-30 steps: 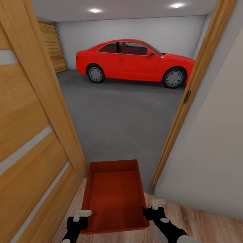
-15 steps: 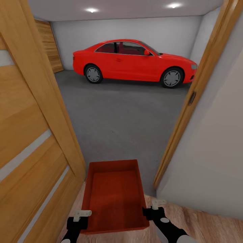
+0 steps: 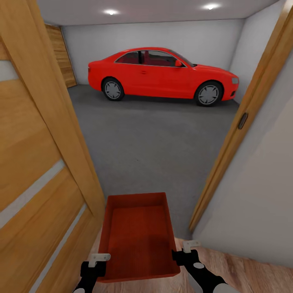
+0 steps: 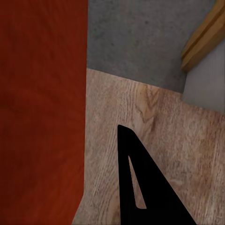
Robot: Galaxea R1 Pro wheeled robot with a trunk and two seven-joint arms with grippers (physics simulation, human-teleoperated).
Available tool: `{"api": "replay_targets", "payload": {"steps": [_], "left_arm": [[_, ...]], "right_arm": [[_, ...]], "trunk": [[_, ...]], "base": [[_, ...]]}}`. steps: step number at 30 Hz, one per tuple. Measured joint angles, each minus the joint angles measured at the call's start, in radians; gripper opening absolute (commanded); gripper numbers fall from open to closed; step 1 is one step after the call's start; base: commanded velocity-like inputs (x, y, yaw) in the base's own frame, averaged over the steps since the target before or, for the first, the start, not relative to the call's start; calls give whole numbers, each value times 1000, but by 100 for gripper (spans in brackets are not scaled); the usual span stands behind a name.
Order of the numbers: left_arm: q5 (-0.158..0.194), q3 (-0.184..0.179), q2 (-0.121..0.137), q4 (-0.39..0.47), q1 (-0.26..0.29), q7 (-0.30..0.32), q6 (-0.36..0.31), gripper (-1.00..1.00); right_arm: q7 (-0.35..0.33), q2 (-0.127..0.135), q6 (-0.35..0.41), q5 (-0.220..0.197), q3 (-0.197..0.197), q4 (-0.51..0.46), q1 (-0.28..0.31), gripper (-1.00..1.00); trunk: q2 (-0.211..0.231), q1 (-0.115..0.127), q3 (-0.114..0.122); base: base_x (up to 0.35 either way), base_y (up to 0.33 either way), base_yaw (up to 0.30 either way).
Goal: Move the two storage containers from the living room to the garage. In the garage, place one container on the floor and stack the other container on top of it (either order is fine).
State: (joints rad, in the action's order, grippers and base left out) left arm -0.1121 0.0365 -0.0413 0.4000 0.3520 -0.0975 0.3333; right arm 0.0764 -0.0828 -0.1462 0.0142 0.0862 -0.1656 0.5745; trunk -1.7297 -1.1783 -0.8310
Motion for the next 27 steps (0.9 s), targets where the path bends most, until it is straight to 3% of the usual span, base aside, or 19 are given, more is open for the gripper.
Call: {"api": "replay_targets", "payload": {"steps": [27], "left_arm": [[-2, 1, 0, -1, 0, 0, 0, -100]], "right_arm": [[0, 0, 1, 0, 0, 0, 0, -100]], "trunk": [[0, 0, 6]], "base": [[4, 5, -151]]}}
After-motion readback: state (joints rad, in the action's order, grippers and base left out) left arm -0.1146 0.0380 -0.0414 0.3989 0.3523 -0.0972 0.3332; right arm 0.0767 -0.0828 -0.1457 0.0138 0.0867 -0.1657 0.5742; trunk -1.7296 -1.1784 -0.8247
